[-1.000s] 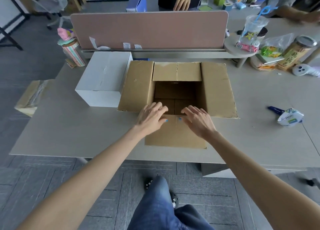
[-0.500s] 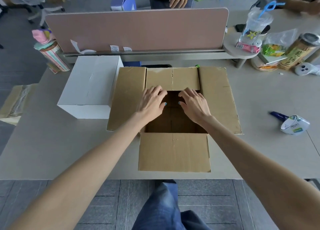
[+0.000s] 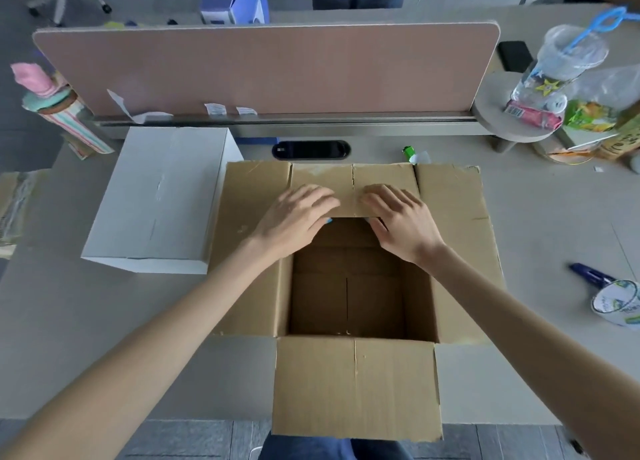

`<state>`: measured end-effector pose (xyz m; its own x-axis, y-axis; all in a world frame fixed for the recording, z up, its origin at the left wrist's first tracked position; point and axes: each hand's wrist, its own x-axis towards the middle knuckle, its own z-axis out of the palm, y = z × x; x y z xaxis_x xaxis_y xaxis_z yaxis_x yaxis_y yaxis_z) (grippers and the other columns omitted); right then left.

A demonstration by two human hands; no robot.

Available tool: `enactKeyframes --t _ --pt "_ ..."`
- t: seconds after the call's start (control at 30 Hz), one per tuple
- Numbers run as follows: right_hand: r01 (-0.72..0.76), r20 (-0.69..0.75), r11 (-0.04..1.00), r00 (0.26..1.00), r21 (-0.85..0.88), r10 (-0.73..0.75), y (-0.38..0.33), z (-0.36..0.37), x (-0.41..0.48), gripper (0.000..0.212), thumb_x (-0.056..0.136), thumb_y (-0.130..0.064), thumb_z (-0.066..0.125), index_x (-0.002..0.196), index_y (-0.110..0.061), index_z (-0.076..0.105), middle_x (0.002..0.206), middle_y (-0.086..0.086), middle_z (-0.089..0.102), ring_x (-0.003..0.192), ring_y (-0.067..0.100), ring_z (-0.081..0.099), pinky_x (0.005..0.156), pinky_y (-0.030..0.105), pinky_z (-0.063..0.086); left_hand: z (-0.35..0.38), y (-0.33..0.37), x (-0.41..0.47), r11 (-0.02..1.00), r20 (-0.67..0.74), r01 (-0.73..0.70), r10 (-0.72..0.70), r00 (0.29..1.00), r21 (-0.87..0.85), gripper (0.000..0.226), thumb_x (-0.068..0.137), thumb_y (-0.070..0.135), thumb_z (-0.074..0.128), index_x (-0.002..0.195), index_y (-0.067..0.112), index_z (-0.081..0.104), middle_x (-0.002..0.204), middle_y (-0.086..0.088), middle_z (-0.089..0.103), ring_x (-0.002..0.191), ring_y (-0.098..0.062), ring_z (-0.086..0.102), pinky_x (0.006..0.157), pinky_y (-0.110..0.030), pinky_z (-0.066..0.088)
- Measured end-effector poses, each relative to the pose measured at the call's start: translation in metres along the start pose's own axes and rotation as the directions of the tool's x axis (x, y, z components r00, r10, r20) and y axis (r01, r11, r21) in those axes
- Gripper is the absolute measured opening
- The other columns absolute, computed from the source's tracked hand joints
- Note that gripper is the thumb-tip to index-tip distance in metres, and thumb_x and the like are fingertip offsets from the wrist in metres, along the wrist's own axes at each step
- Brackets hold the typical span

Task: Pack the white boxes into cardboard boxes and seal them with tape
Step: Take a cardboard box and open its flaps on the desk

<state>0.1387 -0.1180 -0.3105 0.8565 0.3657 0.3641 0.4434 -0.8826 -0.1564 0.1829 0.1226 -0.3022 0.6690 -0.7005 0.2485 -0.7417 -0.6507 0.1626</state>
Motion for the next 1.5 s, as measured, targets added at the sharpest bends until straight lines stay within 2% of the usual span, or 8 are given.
enactKeyframes --t 0.2,0.33,0.5,0.7,1.03,1.2,1.33,1.5 --pt "0.025 -0.298 0.996 0.953 -0.086 -0.05 0.015 -0.016 0.046 0.02 0.099 -0.014 0.05 0.101 -0.009 0.069 0.097 0.005 0.069 0.087 0.025 0.065 0.076 0.036 0.048 -0.035 -0.014 0.045 0.998 -0.278 -0.066 0.065 0.958 0.004 0.026 0.094 0.005 0.054 0.113 0.008 0.072 0.1 -0.005 0.075 0.088 -0.02 0.07 0.076 -0.032 0.053" --pt "-0.143 -0.289 0.978 0.952 -0.149 0.095 0.031 -0.015 0.091 0.034 0.101 -0.014 0.044 0.133 -0.009 0.055 0.133 0.009 0.059 0.119 0.028 0.055 0.102 0.038 0.038 -0.033 -0.034 0.09 0.99 -0.358 0.074 -0.027 0.933 0.119 0.042 0.089 -0.003 0.056 0.13 0.007 0.063 0.115 -0.008 0.07 0.102 -0.026 0.063 0.089 -0.037 0.044" --pt "-0.312 -0.018 0.929 0.949 -0.2 0.315 0.047 0.006 0.106 0.077 0.097 -0.022 0.055 0.157 -0.011 0.008 0.165 0.009 0.004 0.152 0.026 0.003 0.123 0.045 0.006 -0.002 -0.055 0.104 0.929 -0.112 0.265 -0.244 0.963 0.257 0.077 0.096 0.032 0.055 0.158 0.013 0.013 0.165 -0.011 0.007 0.152 -0.031 0.01 0.122 -0.048 0.016" --pt "-0.348 0.229 0.933 0.904 -0.093 0.36 0.055 0.035 0.062 0.073 0.101 -0.036 0.042 0.157 -0.018 -0.001 0.164 0.003 -0.009 0.151 0.021 -0.012 0.123 0.043 -0.001 0.042 -0.054 0.06 0.952 0.127 0.243 -0.268 0.955 0.184 0.083 0.096 0.047 0.052 0.159 0.019 0.004 0.166 -0.009 -0.005 0.153 -0.027 -0.004 0.123 -0.05 0.011" --pt "-0.225 0.289 0.964 0.922 -0.141 0.258 0.043 0.034 0.024 0.071 0.098 -0.047 0.045 0.156 -0.016 0.02 0.162 0.004 0.021 0.15 0.022 0.018 0.123 0.039 0.012 0.046 -0.026 0.026 0.955 0.148 0.251 -0.275 0.95 0.159 0.072 0.096 0.049 0.049 0.157 0.022 0.021 0.162 -0.005 0.025 0.149 -0.023 0.023 0.122 -0.051 0.012" --pt "-0.217 0.216 0.97 0.947 -0.11 0.237 0.04 0.031 0.017 0.031 0.099 -0.026 0.049 0.13 -0.021 0.054 0.123 -0.002 0.062 0.112 0.023 0.056 0.097 0.035 0.038 0.046 -0.018 0.024 0.961 0.082 0.244 -0.256 0.963 0.131 0.048 0.093 0.04 0.059 0.136 0.021 0.05 0.128 -0.001 0.06 0.118 -0.024 0.056 0.112 -0.045 0.031" --pt "-0.242 0.2 0.966 0.946 -0.087 0.255 0.042 0.029 0.018 0.02 0.095 -0.008 0.05 0.107 -0.021 0.059 0.1 -0.004 0.067 0.09 0.023 0.058 0.081 0.034 0.039 0.05 -0.021 0.024 0.965 0.062 0.241 -0.248 0.967 0.101 0.035 0.092 0.038 0.061 0.121 0.02 0.057 0.114 -0.001 0.065 0.104 -0.023 0.061 0.099 -0.041 0.04" --pt "-0.237 0.229 0.969 0.942 -0.067 0.247 0.042 0.026 0.019 0.02 0.095 -0.009 0.049 0.108 -0.022 0.059 0.103 -0.005 0.067 0.093 0.022 0.058 0.083 0.034 0.039 0.05 -0.02 0.024 0.967 0.05 0.241 -0.246 0.968 0.085 0.035 0.089 0.039 0.065 0.117 0.019 0.06 0.108 -0.001 0.066 0.099 -0.023 0.062 0.093 -0.04 0.042"
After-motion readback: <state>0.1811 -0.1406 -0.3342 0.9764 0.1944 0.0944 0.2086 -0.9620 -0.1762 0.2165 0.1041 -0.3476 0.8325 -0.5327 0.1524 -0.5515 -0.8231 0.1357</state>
